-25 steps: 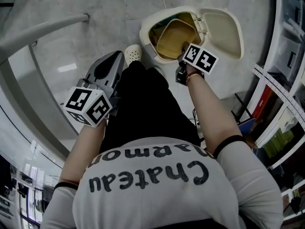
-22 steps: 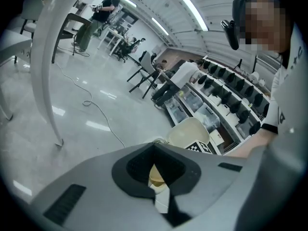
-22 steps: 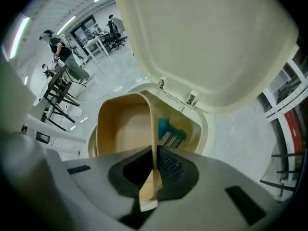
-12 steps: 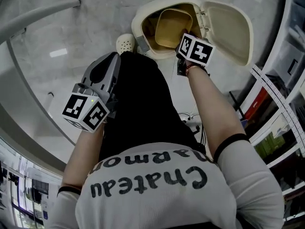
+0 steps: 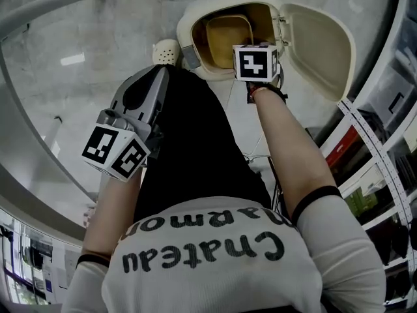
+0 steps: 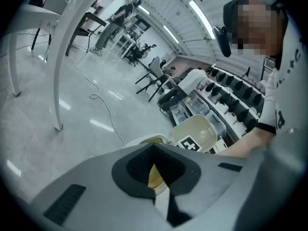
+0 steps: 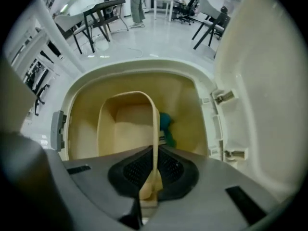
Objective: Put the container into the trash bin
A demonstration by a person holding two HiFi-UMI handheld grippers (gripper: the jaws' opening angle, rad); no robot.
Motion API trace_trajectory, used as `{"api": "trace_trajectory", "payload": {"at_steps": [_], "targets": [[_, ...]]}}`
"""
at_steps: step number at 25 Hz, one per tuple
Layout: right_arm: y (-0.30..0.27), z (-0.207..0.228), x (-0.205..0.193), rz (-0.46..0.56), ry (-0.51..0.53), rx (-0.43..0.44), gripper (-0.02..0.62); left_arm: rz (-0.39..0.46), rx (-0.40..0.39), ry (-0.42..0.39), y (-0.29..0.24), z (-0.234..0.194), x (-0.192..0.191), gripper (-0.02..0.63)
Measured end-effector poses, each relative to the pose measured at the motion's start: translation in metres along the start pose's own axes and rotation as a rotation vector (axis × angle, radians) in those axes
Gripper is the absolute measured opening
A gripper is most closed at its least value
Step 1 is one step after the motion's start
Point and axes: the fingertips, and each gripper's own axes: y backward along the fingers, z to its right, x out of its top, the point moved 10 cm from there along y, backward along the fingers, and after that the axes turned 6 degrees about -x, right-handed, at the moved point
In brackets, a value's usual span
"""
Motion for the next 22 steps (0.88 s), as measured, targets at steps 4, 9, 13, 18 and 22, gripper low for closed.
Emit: {"api": "trace_trajectory", "payload": {"at_steps": [4,9,13,18,22], "targets": [[0.001,-0.009,0.01,-0.021,0.119,-0.007,0.034,0.01,0.001,-0.002,0.0,0.001,0.0,0.023],[-0.006,-0.025,0.027,-0.02,0.354,-0.042,0.034,0.012,0.008,0.0,0.003,-0.002,-0.001,0.023],[-0.023,-0.035,0.029,-0.031,0.491,-0.058,0.034,0.015,0.023,-0.005,0.006,-0.01,-0.005,0.023],[-0.043,-0.045,0.031,-0.015,0.58,-0.052,0.034,0.02,0.035,-0.012,0.008,-0.022,-0.009,0.023],[-0.06,-0.047,0.031,-0.009,0.62,-0.06,0.034,0.032,0.042,-0.02,0.006,-0.031,-0.014,0.023]]}}
